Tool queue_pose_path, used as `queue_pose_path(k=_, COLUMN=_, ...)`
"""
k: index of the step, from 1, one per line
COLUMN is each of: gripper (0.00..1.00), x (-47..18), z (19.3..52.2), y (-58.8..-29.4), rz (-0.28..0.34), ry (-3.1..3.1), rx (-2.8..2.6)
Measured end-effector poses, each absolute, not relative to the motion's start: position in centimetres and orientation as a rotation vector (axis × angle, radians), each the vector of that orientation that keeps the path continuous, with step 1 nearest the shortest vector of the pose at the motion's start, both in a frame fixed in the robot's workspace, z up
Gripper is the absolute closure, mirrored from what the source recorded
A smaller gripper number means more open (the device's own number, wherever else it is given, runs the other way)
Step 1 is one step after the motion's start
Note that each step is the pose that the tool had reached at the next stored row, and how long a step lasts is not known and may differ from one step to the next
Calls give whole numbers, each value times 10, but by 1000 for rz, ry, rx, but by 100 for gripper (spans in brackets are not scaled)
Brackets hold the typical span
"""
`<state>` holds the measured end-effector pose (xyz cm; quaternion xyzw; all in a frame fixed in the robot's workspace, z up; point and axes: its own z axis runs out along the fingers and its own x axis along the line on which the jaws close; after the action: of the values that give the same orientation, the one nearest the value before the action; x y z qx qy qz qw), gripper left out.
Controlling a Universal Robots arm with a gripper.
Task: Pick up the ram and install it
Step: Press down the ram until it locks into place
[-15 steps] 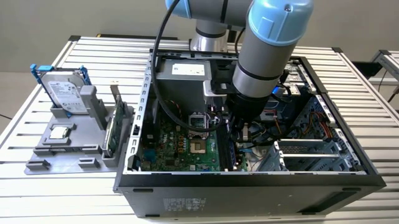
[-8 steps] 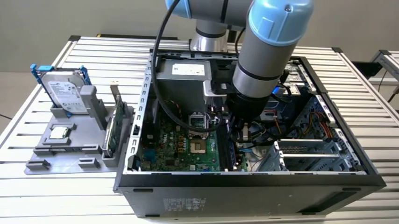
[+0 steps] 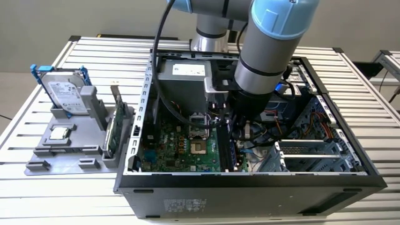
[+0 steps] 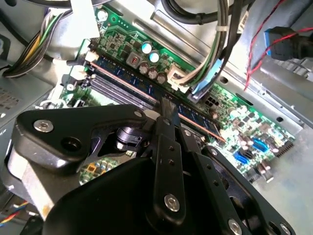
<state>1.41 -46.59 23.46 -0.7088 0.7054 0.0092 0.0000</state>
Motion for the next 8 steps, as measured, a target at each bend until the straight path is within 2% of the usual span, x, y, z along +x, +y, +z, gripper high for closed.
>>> queue_pose_path(k=8, gripper=100, x=14, z=253, y=-466, rz=29, ry=2216, rx=-2227)
